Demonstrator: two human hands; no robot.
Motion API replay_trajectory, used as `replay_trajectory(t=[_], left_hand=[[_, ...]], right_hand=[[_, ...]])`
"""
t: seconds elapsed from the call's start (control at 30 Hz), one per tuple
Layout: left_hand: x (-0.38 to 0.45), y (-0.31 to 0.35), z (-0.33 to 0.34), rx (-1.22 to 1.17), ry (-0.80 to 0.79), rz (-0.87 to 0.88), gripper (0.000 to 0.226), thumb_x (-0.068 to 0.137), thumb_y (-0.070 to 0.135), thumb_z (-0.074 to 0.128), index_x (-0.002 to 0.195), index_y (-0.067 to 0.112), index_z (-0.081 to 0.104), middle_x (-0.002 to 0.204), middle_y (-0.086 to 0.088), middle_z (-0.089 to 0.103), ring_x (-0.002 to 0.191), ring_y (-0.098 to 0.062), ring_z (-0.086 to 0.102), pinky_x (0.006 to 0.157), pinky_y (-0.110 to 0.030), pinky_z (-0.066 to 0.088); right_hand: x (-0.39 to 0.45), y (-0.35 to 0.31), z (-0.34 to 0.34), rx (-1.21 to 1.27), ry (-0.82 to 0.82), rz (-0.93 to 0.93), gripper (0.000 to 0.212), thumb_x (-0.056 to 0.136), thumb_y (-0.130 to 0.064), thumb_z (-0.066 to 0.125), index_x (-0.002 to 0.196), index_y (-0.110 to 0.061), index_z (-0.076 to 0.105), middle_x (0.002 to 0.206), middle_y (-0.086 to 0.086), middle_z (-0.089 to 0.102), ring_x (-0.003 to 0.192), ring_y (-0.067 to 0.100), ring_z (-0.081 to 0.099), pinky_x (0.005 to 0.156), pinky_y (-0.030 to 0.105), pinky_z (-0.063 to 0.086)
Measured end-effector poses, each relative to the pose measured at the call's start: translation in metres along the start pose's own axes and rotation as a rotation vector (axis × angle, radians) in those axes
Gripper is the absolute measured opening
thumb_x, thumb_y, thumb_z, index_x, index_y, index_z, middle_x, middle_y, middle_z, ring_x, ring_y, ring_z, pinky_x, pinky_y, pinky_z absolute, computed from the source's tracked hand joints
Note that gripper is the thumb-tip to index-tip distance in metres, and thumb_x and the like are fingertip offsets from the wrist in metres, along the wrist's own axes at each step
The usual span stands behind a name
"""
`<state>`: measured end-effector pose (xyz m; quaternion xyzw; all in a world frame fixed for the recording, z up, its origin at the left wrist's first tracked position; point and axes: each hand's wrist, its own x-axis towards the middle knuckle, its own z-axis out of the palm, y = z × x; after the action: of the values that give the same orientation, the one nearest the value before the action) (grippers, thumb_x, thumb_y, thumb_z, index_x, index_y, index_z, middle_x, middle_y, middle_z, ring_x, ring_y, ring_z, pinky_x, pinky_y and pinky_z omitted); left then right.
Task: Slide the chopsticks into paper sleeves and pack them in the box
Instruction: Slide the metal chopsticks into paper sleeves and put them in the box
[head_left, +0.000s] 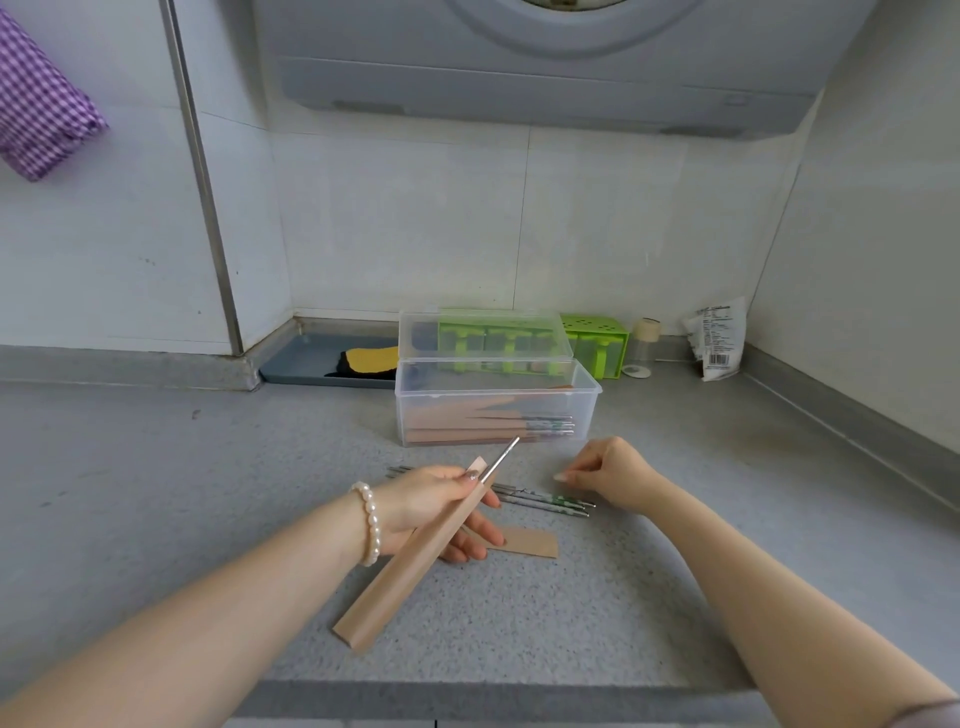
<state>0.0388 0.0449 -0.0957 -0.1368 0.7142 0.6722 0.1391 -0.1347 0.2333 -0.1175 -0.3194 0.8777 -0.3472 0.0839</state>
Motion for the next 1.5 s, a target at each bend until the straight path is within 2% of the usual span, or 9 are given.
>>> replay_trajectory(t=[0.07,0.13,0.23,0.6,0.73,0.9,0.97,1.07,1.5], left_hand=[[0.000,0.000,0.001,0.003,0.001,0.001,0.035,0.101,0.031,0.030,0.109,0.005,0.052,0.080,-0.015,0.071,0.062,-0.022,0.065,0.059,-0.031,0.053],[-0.001,0.000,0.002,0.001,0.000,0.001,0.036,0.101,0.031,0.030,0.109,0.004,0.052,0.080,-0.016,0.071,0.062,-0.022,0.065,0.060,-0.031,0.053],[-0.002,0.001,0.002,0.001,0.007,0.002,0.036,0.101,0.031,0.031,0.111,0.003,0.052,0.080,-0.016,0.071,0.062,-0.023,0.065,0.059,-0.031,0.053],[-0.013,0.003,0.005,0.009,0.028,0.007,0.035,0.101,0.032,0.032,0.110,0.004,0.052,0.083,-0.017,0.070,0.063,-0.023,0.065,0.057,-0.031,0.053],[-0.019,0.002,0.004,0.028,0.031,0.021,0.034,0.100,0.031,0.033,0.108,0.005,0.054,0.079,-0.015,0.068,0.058,-0.021,0.062,0.053,-0.029,0.051],[-0.028,0.002,0.004,0.073,0.047,0.053,0.028,0.098,0.027,0.040,0.100,0.007,0.060,0.067,-0.009,0.061,0.048,-0.013,0.051,0.046,-0.025,0.044],[-0.031,0.003,0.007,0.094,0.028,0.071,0.026,0.097,0.027,0.043,0.100,0.008,0.061,0.066,-0.006,0.060,0.048,-0.012,0.050,0.046,-0.024,0.044],[-0.036,0.004,0.011,0.113,-0.015,0.089,0.020,0.097,0.022,0.046,0.102,0.008,0.059,0.068,-0.005,0.060,0.050,-0.011,0.050,0.047,-0.023,0.044],[-0.055,0.009,0.019,0.232,-0.261,0.110,0.013,0.095,0.011,0.046,0.103,0.010,0.057,0.069,-0.002,0.064,0.052,-0.008,0.054,0.049,-0.021,0.045]], right_hand=[[-0.002,0.000,-0.002,0.055,0.014,0.015,0.014,0.073,-0.022,0.077,0.063,-0.025,0.069,0.070,-0.010,0.060,0.068,0.004,0.054,0.065,0.017,0.042],[-0.006,-0.002,-0.003,-0.006,-0.056,0.003,0.003,0.072,-0.020,0.078,0.072,-0.021,0.075,0.071,-0.011,0.061,0.069,0.003,0.055,0.065,0.012,0.042],[-0.009,-0.001,-0.003,-0.123,-0.062,-0.019,0.011,0.075,-0.020,0.076,0.084,-0.014,0.077,0.070,-0.013,0.060,0.069,0.002,0.054,0.063,0.010,0.040],[-0.017,-0.003,0.003,-0.353,0.045,-0.098,0.013,0.082,-0.020,0.068,0.090,-0.010,0.072,0.088,-0.004,0.055,0.083,0.013,0.051,0.076,0.024,0.045],[-0.024,-0.018,-0.013,-0.040,0.166,-0.052,0.006,0.087,-0.010,0.061,0.084,-0.007,0.066,0.073,0.000,0.066,0.065,0.012,0.057,0.065,0.023,0.047],[-0.036,-0.037,-0.051,1.180,0.345,0.031,0.011,0.089,-0.008,0.057,0.080,-0.004,0.063,0.057,0.003,0.059,0.050,0.010,0.051,0.048,0.018,0.045],[-0.037,-0.041,-0.061,1.367,0.451,0.077,0.018,0.092,-0.018,0.055,0.078,-0.008,0.059,0.049,-0.002,0.053,0.044,0.007,0.047,0.044,0.018,0.042],[-0.041,-0.046,-0.071,1.379,0.578,0.110,0.026,0.095,-0.026,0.050,0.073,-0.012,0.053,0.041,-0.004,0.047,0.041,0.008,0.041,0.041,0.020,0.035],[-0.058,-0.065,-0.073,1.071,0.593,-0.009,0.031,0.097,-0.018,0.045,0.069,-0.011,0.054,0.040,-0.004,0.048,0.049,0.014,0.038,0.048,0.023,0.030]])
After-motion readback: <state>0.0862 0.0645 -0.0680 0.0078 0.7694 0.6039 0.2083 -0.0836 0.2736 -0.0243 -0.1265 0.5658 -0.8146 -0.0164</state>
